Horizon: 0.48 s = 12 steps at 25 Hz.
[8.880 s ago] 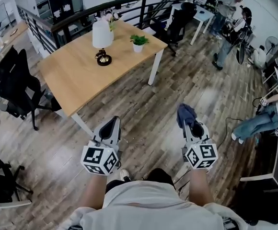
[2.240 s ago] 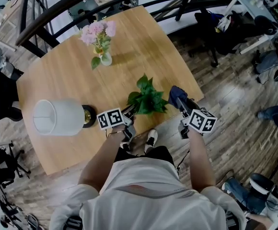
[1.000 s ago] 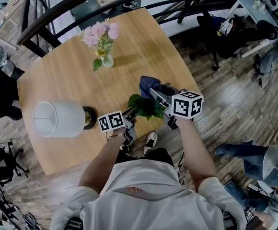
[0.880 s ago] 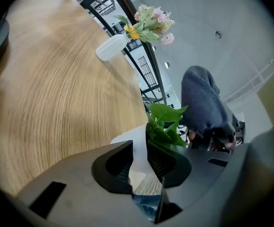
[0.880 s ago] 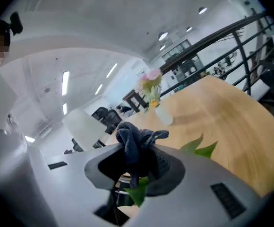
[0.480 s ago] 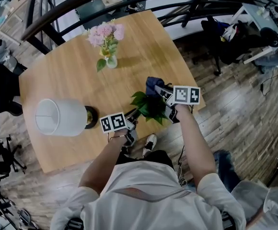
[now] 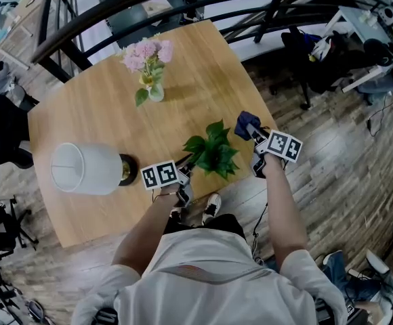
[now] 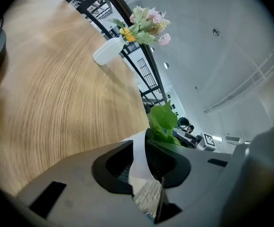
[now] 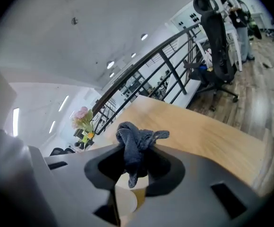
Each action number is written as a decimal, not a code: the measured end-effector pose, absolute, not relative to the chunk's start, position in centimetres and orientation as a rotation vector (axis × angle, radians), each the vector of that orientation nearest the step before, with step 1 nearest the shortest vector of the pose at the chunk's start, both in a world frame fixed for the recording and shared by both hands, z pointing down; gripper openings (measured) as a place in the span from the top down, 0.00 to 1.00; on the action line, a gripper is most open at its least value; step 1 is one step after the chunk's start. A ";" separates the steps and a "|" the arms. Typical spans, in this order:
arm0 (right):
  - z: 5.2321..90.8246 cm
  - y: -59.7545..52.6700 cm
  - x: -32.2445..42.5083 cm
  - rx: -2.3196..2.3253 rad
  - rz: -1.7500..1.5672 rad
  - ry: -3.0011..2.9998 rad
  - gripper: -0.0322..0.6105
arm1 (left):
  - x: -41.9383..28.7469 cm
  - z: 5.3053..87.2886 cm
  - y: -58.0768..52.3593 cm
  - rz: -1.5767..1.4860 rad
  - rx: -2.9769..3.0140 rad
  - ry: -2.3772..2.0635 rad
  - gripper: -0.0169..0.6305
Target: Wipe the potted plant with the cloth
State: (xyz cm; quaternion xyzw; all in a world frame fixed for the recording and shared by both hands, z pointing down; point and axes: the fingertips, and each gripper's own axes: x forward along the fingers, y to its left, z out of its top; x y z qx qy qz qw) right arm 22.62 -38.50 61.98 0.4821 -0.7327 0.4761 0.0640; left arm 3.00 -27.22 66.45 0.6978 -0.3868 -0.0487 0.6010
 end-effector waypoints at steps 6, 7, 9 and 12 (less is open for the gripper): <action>56.5 -35.5 23.1 1.487 1.188 -2.361 0.71 | 0.2 63.4 -27.5 -0.005 1.779 -1.098 0.84; 55.6 -34.9 22.9 1.482 1.135 -2.384 0.71 | -0.5 62.5 -27.5 0.032 1.827 -1.153 0.84; 53.7 -33.9 22.2 1.481 1.020 -2.423 0.71 | -1.5 60.4 -27.6 0.090 1.927 -1.257 0.84; 50.6 -32.9 21.2 1.494 0.845 -2.460 0.71 | -2.3 56.4 -27.6 0.105 2.066 -1.361 0.84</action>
